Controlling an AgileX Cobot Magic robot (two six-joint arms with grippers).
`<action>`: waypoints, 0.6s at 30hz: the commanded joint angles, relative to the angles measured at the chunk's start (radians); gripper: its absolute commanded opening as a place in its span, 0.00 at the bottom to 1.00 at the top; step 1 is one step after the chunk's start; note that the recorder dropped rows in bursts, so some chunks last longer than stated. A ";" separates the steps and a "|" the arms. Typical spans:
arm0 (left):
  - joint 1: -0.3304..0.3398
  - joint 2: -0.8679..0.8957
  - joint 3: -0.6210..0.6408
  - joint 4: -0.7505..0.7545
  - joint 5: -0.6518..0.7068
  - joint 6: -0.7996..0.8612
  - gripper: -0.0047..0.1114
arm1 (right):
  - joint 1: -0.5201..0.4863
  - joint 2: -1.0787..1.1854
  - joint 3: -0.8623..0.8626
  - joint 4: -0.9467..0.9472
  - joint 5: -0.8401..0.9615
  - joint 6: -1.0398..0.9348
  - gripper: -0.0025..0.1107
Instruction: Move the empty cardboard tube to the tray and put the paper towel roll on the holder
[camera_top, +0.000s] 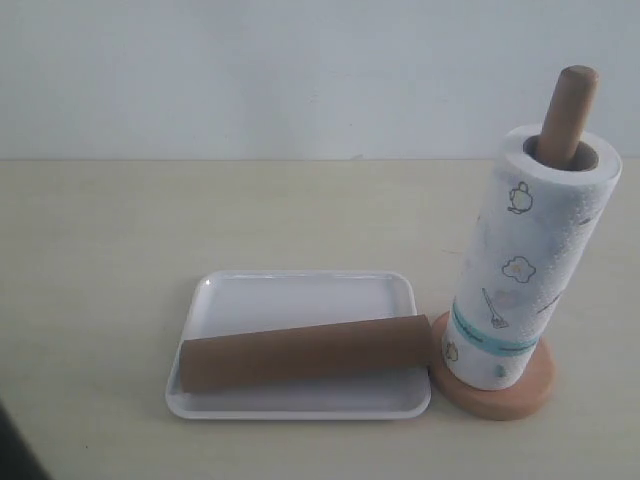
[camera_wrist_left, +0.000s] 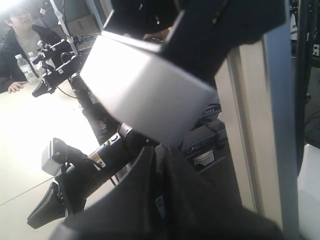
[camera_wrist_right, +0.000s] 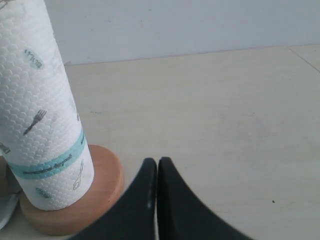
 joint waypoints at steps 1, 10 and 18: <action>0.003 -0.005 0.004 0.005 -0.004 -0.012 0.08 | -0.007 -0.005 -0.001 -0.002 -0.010 -0.002 0.02; 0.003 -0.005 0.004 -0.032 -0.004 -0.004 0.08 | -0.007 -0.005 -0.001 -0.002 -0.010 -0.002 0.02; 0.010 -0.015 0.091 -0.196 -0.004 0.004 0.08 | -0.007 -0.005 -0.001 -0.002 -0.010 -0.002 0.02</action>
